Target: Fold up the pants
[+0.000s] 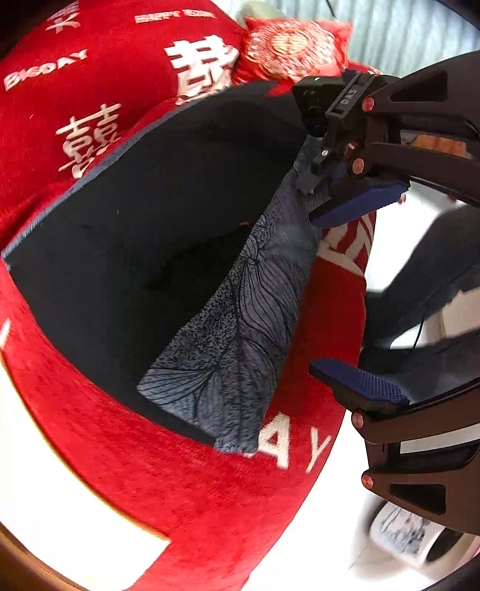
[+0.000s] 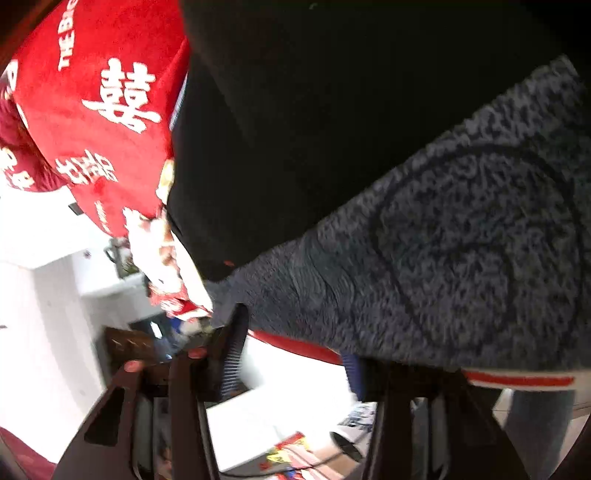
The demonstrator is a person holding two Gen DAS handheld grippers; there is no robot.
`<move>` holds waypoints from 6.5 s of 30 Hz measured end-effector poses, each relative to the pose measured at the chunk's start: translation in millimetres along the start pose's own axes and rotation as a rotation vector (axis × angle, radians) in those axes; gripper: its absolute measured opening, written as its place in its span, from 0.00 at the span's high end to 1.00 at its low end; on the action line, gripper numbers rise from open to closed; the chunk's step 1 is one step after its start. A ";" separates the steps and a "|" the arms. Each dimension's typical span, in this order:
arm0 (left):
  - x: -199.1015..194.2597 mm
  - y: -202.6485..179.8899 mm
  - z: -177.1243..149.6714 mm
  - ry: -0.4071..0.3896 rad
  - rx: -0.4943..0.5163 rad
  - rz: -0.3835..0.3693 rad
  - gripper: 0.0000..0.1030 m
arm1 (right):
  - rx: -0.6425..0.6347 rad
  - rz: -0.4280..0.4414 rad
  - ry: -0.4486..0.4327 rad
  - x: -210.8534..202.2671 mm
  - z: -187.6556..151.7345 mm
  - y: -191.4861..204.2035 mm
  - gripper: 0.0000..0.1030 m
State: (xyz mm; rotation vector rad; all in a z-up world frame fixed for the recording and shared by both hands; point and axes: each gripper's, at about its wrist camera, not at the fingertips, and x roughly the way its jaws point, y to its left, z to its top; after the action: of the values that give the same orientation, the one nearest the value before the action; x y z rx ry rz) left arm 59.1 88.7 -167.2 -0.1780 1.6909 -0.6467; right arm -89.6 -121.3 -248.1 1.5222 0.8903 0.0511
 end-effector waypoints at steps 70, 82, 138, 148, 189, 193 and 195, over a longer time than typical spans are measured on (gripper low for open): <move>-9.6 -146.7 220.7 -0.342 0.202 0.394 0.43 | -0.348 -0.177 0.104 -97.4 269.1 133.6 0.52; 62.6 -168.0 189.6 -0.216 0.315 0.585 0.43 | -0.377 -0.316 0.060 -70.8 293.5 124.7 0.61; 183.9 -461.6 33.2 0.061 0.689 -0.008 0.73 | 0.169 -0.011 -0.540 -438.2 153.4 -52.7 0.93; 235.1 -499.0 79.4 0.063 0.764 0.059 0.72 | 0.098 -0.253 -0.365 -434.6 310.8 -43.5 0.89; 260.1 -402.1 100.9 -0.045 0.521 0.517 0.00 | -0.064 -0.814 -0.356 -445.3 399.6 -39.7 0.96; 256.4 -405.0 96.8 -0.060 0.546 0.532 0.00 | -0.085 -0.803 -0.369 -458.8 395.1 -36.0 0.96; 244.2 -415.8 93.9 -0.129 0.576 0.514 0.00 | -0.077 -0.787 -0.401 -467.1 393.5 -33.3 0.96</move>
State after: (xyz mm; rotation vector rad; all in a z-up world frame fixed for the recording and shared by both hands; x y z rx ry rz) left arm -5.5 -398.3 -174.3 0.5940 1.2892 -0.6815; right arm -224.1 -707.1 -134.6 0.9735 1.0799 -0.7547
